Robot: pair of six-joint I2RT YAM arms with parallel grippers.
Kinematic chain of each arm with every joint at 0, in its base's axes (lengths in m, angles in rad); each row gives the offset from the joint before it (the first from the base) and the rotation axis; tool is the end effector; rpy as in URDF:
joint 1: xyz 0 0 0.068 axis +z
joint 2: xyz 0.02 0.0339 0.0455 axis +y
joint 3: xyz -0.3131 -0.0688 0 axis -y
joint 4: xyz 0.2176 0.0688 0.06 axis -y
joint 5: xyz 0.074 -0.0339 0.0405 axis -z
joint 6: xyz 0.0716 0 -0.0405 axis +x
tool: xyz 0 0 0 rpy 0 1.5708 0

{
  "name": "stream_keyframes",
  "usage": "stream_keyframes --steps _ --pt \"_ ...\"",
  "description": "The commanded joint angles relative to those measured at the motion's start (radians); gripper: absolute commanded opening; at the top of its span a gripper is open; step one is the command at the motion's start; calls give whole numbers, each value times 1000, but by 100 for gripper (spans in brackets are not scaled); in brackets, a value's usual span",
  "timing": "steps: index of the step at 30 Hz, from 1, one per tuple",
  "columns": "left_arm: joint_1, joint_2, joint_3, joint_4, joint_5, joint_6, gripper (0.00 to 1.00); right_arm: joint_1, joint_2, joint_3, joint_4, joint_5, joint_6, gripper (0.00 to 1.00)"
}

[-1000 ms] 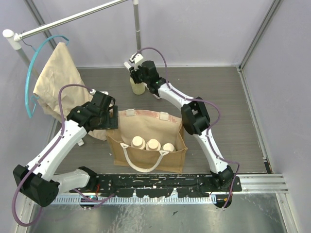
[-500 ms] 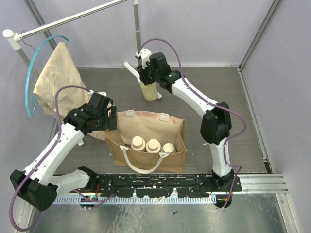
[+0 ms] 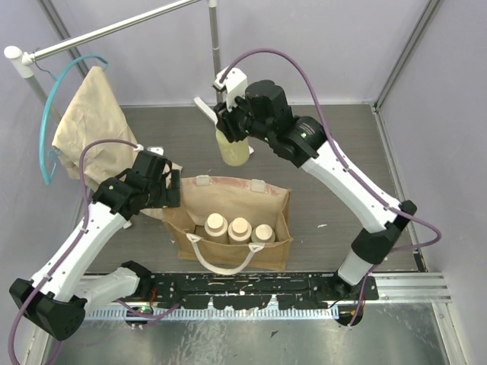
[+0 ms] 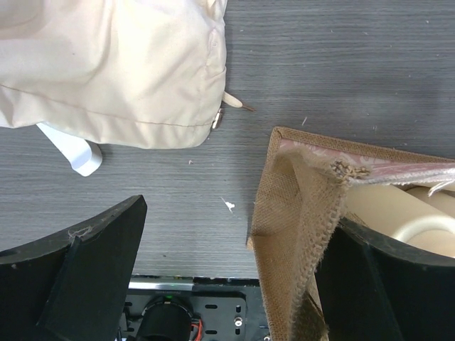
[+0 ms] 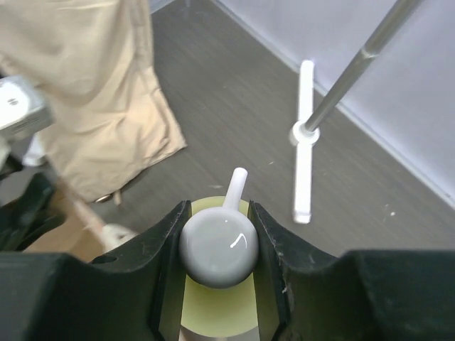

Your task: Place the personal care products into the canvas bag

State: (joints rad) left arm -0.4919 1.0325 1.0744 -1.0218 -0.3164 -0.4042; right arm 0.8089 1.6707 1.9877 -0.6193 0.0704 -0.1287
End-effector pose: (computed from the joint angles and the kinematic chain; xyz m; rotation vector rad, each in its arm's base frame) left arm 0.1458 -0.0529 0.3334 -0.0116 2.4805 0.0296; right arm 0.2647 0.2701 0.5066 -0.8108 1.7094 0.4013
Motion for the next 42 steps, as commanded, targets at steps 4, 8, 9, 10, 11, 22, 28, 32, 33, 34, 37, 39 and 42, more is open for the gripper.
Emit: stream_keyframes --steps 4,8,9,10,11,22,28,32,33,34,37,39,42 --pt "1 -13 -22 -14 18 32 98 100 -232 -7 -67 49 149 1" --pt "1 -2 -18 -10 22 50 98 160 -306 -123 -57 49 201 1" --pt "1 0 -16 -10 22 56 98 173 -330 -182 -37 34 211 1" --pt "1 3 -14 -10 22 58 98 185 -348 -221 -21 20 225 1" --pt "1 1 -13 -10 22 63 98 196 -363 -257 -4 11 236 0" --pt "1 -13 -11 -11 39 68 98 325 -372 -444 146 -29 293 1" --pt "1 -18 -13 -9 41 67 98 364 -313 -394 151 -94 318 1" --pt "1 -16 -8 -11 39 71 98 382 -295 -396 151 -155 354 1" --pt "1 -17 -10 -10 39 71 98 386 -295 -404 154 -163 363 1" --pt "0 -18 -11 -9 40 72 98 390 -295 -413 159 -171 369 1" --pt "1 -20 -11 -7 44 72 98 396 -301 -436 184 -189 385 1" --pt "1 -19 -11 -7 48 72 98 397 -307 -457 225 -204 397 1" --pt "1 -22 -12 -7 51 70 98 397 -304 -483 270 -216 405 1"
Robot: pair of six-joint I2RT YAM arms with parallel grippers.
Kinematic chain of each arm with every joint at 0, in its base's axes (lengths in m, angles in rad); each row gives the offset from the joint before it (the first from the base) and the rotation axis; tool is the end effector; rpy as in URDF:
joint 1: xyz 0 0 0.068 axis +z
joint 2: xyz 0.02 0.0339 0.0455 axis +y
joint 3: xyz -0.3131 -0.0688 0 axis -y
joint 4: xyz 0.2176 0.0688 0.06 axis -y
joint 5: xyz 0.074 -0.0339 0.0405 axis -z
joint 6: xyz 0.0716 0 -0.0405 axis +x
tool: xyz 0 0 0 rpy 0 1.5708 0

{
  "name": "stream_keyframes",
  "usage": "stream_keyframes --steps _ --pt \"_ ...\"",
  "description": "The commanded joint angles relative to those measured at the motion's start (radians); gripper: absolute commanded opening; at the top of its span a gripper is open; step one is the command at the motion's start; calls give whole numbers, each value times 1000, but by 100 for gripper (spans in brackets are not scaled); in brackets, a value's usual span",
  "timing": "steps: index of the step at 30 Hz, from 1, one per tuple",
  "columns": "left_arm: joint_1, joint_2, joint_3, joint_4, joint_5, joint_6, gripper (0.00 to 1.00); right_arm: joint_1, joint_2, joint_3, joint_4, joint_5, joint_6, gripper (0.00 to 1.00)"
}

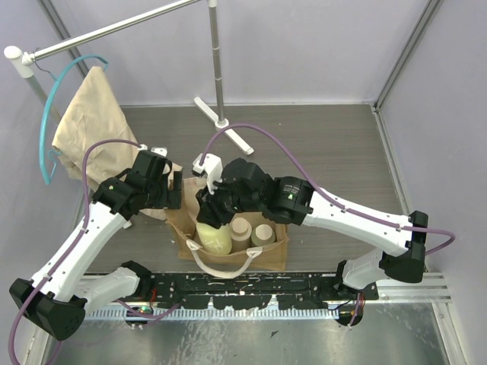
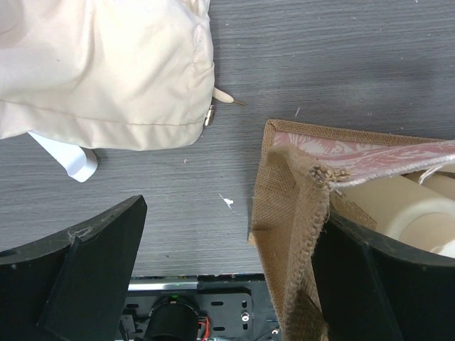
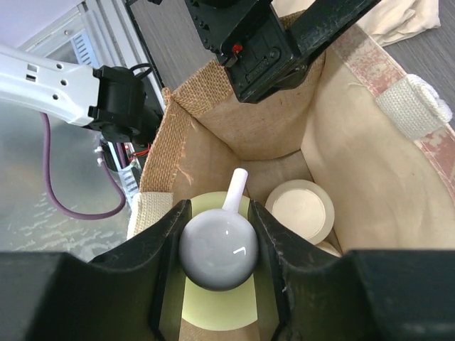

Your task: Place the personal care products into the canvas bag

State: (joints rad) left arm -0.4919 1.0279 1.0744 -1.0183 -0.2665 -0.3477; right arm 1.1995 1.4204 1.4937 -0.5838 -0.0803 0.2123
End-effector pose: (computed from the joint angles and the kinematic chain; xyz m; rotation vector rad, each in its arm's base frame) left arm 0.1442 -0.0559 0.3335 0.0766 2.4915 -0.0086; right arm 0.1080 0.2933 0.4278 -1.0979 1.9303 0.9120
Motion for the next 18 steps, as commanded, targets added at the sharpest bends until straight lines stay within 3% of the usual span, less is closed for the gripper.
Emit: stream_keyframes --steps 1,18 --pt "1 -20 -11 -10 0 13 98 6 -53 4 243 -63 62 0" --pt "1 -35 -7 -18 22 -9 98 7 -28 -222 612 22 -19 1"
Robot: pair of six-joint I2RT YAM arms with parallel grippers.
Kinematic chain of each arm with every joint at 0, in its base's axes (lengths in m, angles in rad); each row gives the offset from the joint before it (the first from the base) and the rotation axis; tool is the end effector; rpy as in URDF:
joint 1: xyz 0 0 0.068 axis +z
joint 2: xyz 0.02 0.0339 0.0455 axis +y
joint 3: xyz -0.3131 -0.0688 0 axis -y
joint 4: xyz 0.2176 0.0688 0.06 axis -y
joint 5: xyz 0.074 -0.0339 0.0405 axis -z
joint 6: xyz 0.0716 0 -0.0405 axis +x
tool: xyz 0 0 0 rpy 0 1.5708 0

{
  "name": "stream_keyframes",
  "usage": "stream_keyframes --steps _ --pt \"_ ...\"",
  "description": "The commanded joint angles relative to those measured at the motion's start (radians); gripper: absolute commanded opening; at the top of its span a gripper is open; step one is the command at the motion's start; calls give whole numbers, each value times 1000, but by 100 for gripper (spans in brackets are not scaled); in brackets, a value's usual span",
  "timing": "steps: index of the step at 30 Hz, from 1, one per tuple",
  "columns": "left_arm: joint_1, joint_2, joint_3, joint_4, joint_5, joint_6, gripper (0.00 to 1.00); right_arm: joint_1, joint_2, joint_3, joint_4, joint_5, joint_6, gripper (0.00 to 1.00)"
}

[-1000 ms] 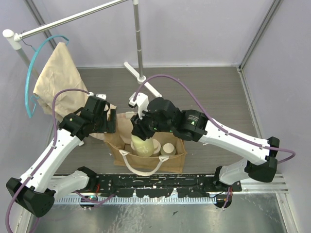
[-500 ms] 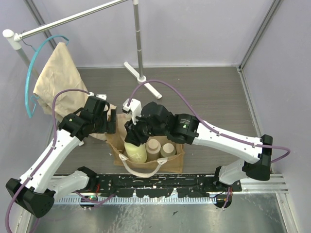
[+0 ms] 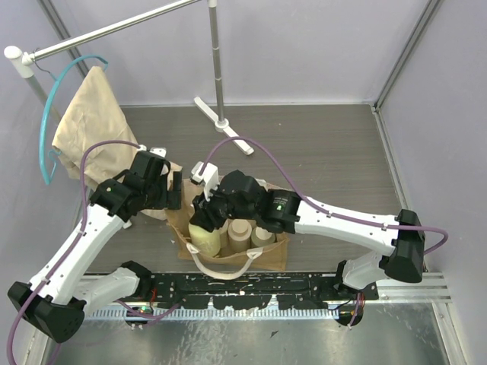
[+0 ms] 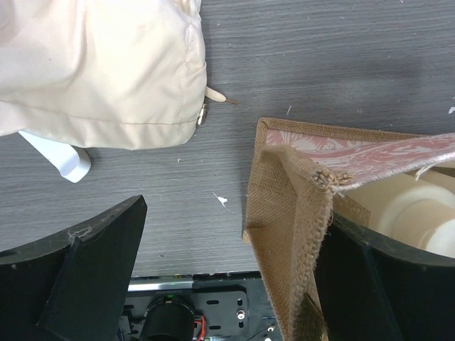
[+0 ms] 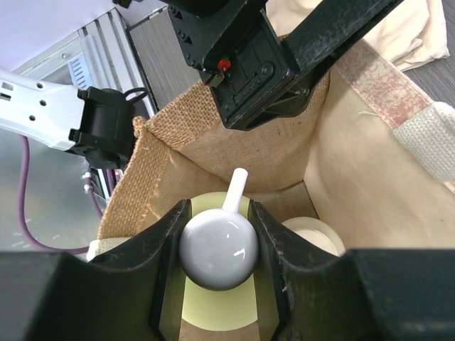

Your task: Place the personal care products into the canvas bag

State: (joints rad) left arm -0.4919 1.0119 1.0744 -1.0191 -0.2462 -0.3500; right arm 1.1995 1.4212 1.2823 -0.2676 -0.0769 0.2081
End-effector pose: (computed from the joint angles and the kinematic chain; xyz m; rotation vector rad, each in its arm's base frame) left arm 0.1405 -0.0555 0.3352 0.0789 2.4851 -0.0414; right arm 0.1149 0.3102 0.3949 -1.0523 1.8336 0.9622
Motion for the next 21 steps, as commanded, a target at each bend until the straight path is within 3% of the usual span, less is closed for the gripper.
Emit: stream_keyframes --steps 1,10,21 --pt "1 -19 -4 -21 4 -9 98 6 -29 -29 317 25 -25 1" --pt "1 -11 26 -49 18 -21 98 22 -25 -175 482 91 -140 1" --pt "1 -4 29 -46 23 -31 98 46 48 -238 552 145 -289 1"
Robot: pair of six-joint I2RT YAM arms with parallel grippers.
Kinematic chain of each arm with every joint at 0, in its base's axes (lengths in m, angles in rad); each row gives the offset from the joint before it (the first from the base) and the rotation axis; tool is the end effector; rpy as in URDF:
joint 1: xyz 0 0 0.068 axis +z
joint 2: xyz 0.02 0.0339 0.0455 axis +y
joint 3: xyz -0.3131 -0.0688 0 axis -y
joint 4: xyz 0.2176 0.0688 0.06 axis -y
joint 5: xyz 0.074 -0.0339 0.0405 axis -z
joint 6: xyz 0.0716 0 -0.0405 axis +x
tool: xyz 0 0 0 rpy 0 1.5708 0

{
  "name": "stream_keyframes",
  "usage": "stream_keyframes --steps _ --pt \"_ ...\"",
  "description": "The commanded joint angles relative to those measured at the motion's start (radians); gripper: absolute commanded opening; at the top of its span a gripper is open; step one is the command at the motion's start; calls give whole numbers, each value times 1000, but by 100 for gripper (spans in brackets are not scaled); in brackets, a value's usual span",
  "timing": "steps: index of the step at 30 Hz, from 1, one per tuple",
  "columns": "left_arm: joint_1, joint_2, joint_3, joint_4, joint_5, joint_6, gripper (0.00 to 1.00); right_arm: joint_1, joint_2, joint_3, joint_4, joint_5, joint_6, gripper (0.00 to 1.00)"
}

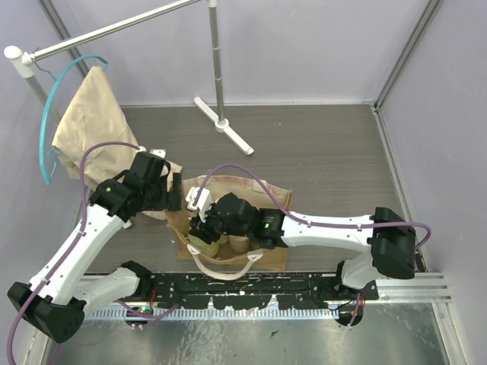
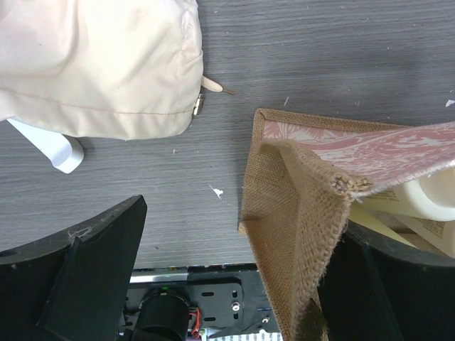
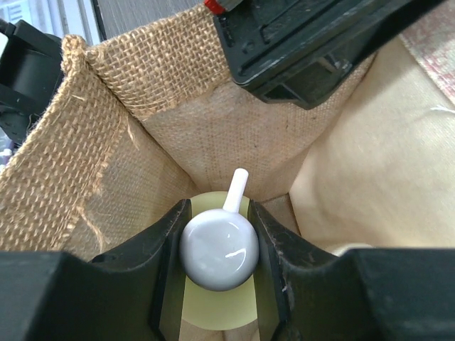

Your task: Place the personal care products into the canvas bag

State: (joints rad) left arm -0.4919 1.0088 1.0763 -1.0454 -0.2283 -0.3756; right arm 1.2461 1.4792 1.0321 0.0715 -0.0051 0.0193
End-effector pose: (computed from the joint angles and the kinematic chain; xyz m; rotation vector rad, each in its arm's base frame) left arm 0.1368 -0.0549 0.3338 0.0581 2.5116 -0.0611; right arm 0.1110 0.3308 0.3319 -1.1782 1.6675 0.8259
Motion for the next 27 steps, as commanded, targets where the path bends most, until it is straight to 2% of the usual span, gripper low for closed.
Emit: stream_keyframes --steps 1,8,22,27 --pt "1 0 28 -19 6 -7 98 1 -3 12 215 75 -106 1" --pt "1 6 31 -21 -1 -11 98 1 13 -31 291 55 -95 1" --pt "1 42 50 -11 3 -9 98 1 58 -119 559 205 -100 1" --pt "1 50 56 -14 3 -8 98 1 77 -132 517 177 -100 1"
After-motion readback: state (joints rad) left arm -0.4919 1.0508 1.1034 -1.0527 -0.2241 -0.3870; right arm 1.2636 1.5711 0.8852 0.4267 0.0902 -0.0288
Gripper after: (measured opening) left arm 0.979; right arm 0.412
